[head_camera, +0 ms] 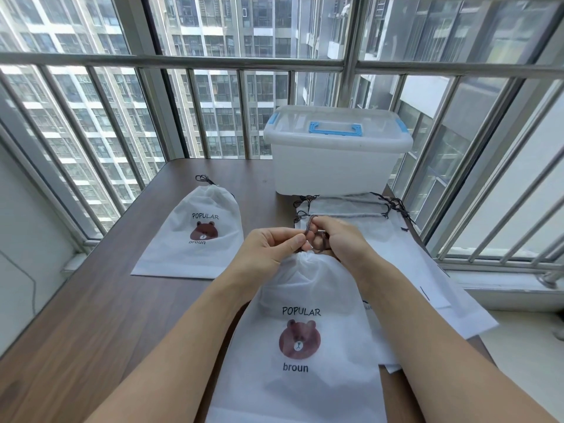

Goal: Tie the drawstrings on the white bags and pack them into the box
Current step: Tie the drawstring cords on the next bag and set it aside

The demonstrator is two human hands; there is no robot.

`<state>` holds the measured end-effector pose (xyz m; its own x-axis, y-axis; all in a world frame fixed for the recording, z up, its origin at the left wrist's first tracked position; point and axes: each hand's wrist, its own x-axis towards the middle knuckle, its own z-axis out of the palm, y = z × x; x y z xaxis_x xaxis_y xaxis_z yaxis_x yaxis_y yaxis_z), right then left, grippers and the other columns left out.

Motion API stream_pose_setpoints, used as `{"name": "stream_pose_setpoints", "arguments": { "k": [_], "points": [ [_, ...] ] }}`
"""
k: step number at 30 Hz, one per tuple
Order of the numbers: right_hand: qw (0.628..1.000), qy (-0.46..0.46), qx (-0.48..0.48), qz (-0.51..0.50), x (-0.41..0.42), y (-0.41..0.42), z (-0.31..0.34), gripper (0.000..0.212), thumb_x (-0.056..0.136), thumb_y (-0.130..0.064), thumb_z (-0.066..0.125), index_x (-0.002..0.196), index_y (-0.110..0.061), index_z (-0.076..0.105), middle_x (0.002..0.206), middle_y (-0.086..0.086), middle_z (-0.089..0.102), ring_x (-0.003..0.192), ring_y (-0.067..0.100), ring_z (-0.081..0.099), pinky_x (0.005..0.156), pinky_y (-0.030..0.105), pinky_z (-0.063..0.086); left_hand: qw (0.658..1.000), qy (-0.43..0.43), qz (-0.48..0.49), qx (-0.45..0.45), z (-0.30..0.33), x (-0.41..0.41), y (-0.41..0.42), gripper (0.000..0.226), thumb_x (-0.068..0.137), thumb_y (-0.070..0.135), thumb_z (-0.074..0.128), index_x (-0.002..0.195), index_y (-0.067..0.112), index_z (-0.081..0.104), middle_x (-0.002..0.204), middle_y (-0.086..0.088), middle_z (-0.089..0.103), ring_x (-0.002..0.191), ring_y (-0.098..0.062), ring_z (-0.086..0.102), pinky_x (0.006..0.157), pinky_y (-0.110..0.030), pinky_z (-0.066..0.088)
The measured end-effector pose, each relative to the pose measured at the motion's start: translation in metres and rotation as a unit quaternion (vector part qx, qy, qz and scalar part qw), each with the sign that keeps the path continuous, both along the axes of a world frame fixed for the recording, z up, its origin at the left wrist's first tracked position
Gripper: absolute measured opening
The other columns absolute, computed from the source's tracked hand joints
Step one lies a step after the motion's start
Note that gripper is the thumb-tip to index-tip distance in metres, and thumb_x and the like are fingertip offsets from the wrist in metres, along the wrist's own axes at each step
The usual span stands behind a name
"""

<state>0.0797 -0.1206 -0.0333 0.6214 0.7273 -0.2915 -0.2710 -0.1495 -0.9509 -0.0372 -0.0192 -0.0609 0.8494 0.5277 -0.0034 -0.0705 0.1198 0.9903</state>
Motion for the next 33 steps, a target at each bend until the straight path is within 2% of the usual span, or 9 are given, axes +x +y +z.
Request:
{"name": "stream_pose_setpoints", "arguments": {
  "k": [4,8,12,18,20,22,25,28,33],
  "points": [
    [0.999,0.051,0.008,-0.009,0.003,0.001,-0.004,0.039,0.096,-0.019,0.054,0.058,-0.018,0.060,0.059,0.001,0.048,0.050,0.015,0.044,0.044,0.019,0.036,1.000,0.001,-0.015,-0.018,0.002,-0.003,0.001,0.021,0.094,0.007,0.062,0.111,0.001,0.073,0.090,-0.008,0.074,0.091,-0.017,0.069,0.092,-0.026,0.053],
    [0.996,0.084,0.006,-0.003,0.003,-0.002,-0.005,0.033,0.092,-0.018,0.054,0.060,-0.020,0.059,0.061,-0.002,0.032,0.044,0.012,0.023,0.040,0.020,0.022,1.000,0.006,-0.005,-0.015,0.003,-0.004,0.001,0.021,0.091,0.006,0.067,0.110,0.005,0.074,0.093,-0.013,0.076,0.094,-0.019,0.070,0.099,-0.030,0.052],
    [0.995,0.098,0.016,0.006,0.003,-0.002,-0.003,0.028,0.095,-0.017,0.050,0.068,-0.019,0.053,0.056,-0.004,0.025,0.038,0.009,0.016,0.036,0.019,0.018,1.000,0.001,0.003,-0.012,0.003,-0.003,0.001,0.017,0.090,0.004,0.067,0.107,0.003,0.066,0.088,-0.014,0.076,0.084,-0.017,0.072,0.086,-0.023,0.054],
    [0.997,0.079,-0.006,-0.012,0.004,-0.003,-0.005,0.022,0.093,-0.020,0.056,0.072,-0.019,0.060,0.064,0.002,0.048,0.052,0.015,0.052,0.044,0.019,0.039,1.000,-0.001,-0.025,0.004,0.005,-0.004,-0.002,0.013,0.093,0.001,0.062,0.099,0.006,0.073,0.088,-0.010,0.076,0.084,-0.014,0.071,0.083,-0.019,0.054],
    [0.994,0.110,0.010,-0.015,0.006,-0.004,-0.003,0.010,0.095,-0.018,0.056,0.089,-0.015,0.064,0.060,-0.001,0.040,0.054,0.013,0.037,0.040,0.018,0.029,1.000,0.004,-0.020,0.008,0.006,-0.004,-0.002,0.014,0.094,0.001,0.061,0.099,0.007,0.074,0.085,-0.007,0.076,0.081,-0.011,0.071,0.080,-0.017,0.053],
    [0.989,0.133,0.051,-0.023,0.012,-0.007,0.000,0.018,0.095,-0.010,0.053,0.110,-0.012,0.063,0.059,-0.004,0.025,0.051,0.009,0.018,0.036,0.017,0.014,1.000,0.013,-0.005,0.010,0.006,-0.004,-0.001,0.014,0.094,0.003,0.061,0.098,0.008,0.074,0.083,-0.005,0.075,0.080,-0.009,0.069,0.079,-0.016,0.052],
    [0.990,0.049,0.128,-0.020,0.020,-0.013,0.006,0.027,0.098,0.000,0.051,0.122,-0.010,0.057,0.057,-0.002,0.031,0.042,0.006,0.022,0.036,0.016,0.015,1.000,0.019,0.010,0.006,0.006,-0.004,-0.001,0.014,0.094,0.004,0.062,0.098,0.008,0.075,0.083,-0.004,0.075,0.081,-0.008,0.069,0.082,-0.016,0.051],
    [0.984,-0.052,0.172,0.017,0.015,-0.015,0.009,0.013,0.100,-0.009,0.057,0.112,-0.013,0.061,0.059,0.001,0.050,0.041,0.005,0.030,0.037,0.016,0.022,1.000,0.020,-0.006,0.001,0.012,-0.007,-0.004,0.014,0.092,0.009,0.066,0.103,0.007,0.075,0.087,-0.005,0.075,0.084,-0.008,0.068,0.083,-0.014,0.051],
    [0.962,-0.218,0.162,0.000,0.001,-0.007,0.003,0.004,0.096,-0.003,0.063,0.099,-0.004,0.064,0.064,0.010,0.058,0.044,0.001,0.051,0.047,0.011,0.039,0.999,0.032,-0.017,-0.031,0.018,-0.009,-0.005,0.024,0.078,0.010,0.078,0.102,0.004,0.075,0.092,-0.004,0.076,0.084,-0.009,0.069,0.075,-0.013,0.051]
  ]
}}
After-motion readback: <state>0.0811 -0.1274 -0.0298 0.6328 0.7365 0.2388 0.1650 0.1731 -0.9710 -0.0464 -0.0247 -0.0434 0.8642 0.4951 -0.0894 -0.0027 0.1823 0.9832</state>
